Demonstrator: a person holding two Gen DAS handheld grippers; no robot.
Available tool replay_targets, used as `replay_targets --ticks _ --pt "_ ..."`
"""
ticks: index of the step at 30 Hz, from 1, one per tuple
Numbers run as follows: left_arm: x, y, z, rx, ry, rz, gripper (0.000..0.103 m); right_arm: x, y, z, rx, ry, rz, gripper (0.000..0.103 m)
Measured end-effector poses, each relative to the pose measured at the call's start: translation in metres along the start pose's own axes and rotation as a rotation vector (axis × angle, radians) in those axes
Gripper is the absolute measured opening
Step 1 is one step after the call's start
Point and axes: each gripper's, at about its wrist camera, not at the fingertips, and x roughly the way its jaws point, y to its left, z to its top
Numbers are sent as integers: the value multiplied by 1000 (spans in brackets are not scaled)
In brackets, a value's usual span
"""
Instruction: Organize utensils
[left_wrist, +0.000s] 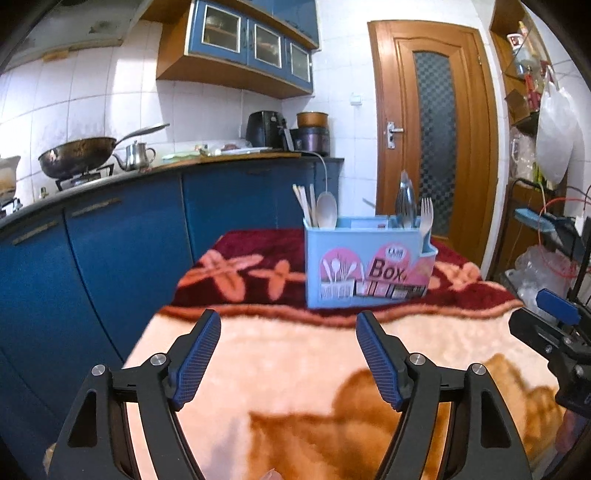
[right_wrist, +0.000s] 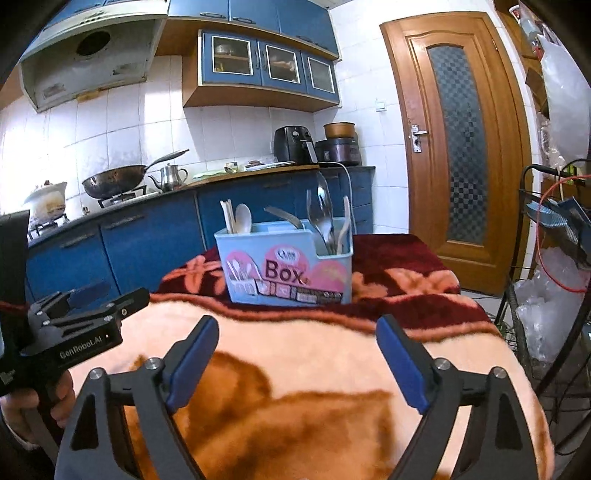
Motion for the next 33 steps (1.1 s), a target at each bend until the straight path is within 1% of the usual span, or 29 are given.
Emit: replay_targets --ticks 3,6,8,10,16,23,33 --pt "5 0 -9 -10 -3 13 77 3 -3 -12 6 -4 -11 95" --pt "9 0 -16 -29 -10 20 77 4 -6 -19 7 -26 -35 96" --pt "12 0 -21 -29 -2 40 77 4 -6 -21 0 -39 -56 98" --pt "16 1 -25 -37 6 52 77 5 -7 -24 -5 -49 -71 98" --pt "22 6 -31 -75 17 64 77 8 -11 -26 8 -56 -71 98" --pt "20 2 -34 -62 1 68 77 7 -12 -29 19 -62 -66 99" --pt "20 0 -35 -54 -2 71 77 6 -10 -29 11 -65 -67 99"
